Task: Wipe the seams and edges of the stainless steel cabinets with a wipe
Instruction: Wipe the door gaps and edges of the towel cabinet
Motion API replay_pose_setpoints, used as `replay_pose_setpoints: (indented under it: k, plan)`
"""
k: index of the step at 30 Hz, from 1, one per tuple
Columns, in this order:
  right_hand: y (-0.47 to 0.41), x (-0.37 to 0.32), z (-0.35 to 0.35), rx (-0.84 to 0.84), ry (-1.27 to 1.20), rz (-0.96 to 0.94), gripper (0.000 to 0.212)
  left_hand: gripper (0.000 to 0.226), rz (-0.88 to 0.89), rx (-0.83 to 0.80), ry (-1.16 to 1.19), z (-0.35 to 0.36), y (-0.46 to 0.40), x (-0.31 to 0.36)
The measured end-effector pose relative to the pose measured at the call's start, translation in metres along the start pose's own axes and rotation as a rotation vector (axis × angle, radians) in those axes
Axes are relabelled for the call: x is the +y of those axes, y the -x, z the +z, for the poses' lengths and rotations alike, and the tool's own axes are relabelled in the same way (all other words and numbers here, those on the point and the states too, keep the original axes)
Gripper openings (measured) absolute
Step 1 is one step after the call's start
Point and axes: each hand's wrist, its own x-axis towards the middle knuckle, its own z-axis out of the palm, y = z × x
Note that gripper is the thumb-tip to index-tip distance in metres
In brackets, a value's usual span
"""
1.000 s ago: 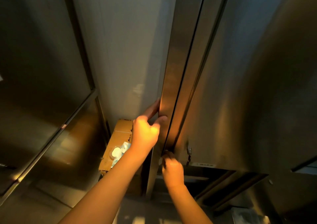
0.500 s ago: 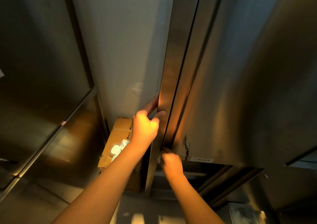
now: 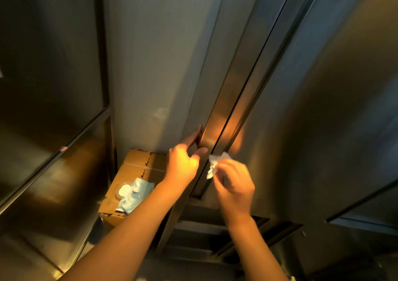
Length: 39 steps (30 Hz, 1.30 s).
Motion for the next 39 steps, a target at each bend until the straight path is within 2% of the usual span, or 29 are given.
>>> replay_pose_setpoints:
  k: [3, 6, 10, 13, 17, 20, 25, 28, 30, 33, 36, 39]
  plan:
    - [-0.059, -0.01, -0.023, 0.189, 0.063, -0.142, 0.009, 0.067, -0.022, -0.001, -0.014, 0.002, -0.001, -0.002]
    - [-0.08, 0.001, -0.016, 0.184, 0.2, -0.224, 0.004, 0.067, -0.021, 0.005, -0.023, 0.003, -0.003, -0.005]
    - [-0.046, 0.029, 0.011, 0.007, 0.373, -0.286, 0.014, 0.069, 0.008, 0.015, -0.089, 0.001, -0.001, -0.004]
    - [0.002, 0.049, 0.03, -0.149, 0.376, -0.238, 0.004, 0.072, 0.005, 0.013, -0.089, -0.001, 0.0, -0.003]
    - [0.057, 0.065, 0.059, -0.404, 0.339, -0.085, 0.026, 0.074, 0.01, -0.033, -0.097, -0.005, 0.0, -0.005]
    - [0.069, 0.066, 0.07, -0.483, 0.358, -0.015, 0.031, 0.069, -0.019, -0.051, -0.116, -0.009, 0.007, -0.009]
    - [0.082, 0.06, 0.072, -0.586, 0.392, -0.015, 0.03, 0.055, -0.154, -0.143, -0.212, -0.015, 0.032, -0.036]
    - [0.081, 0.054, 0.064, -0.522, 0.325, 0.051, 0.019, 0.031, -0.197, -0.126, -0.415, -0.025, 0.052, -0.043]
    - [0.075, 0.044, 0.05, -0.452, 0.264, 0.098, 0.015, 0.016, -0.091, -0.029, -0.397, -0.029, 0.063, -0.037]
    - [0.063, 0.024, 0.022, -0.323, 0.19, 0.233, 0.014, 0.019, 0.081, -0.04, -0.23, -0.023, 0.07, -0.018]
    - [0.053, 0.003, -0.007, -0.171, 0.106, 0.349, 0.017, 0.029, 0.208, -0.174, -0.053, -0.001, 0.07, -0.002]
    - [0.047, -0.015, -0.038, -0.046, 0.004, 0.445, 0.021, 0.037, 0.257, -0.344, 0.041, 0.027, 0.075, 0.009]
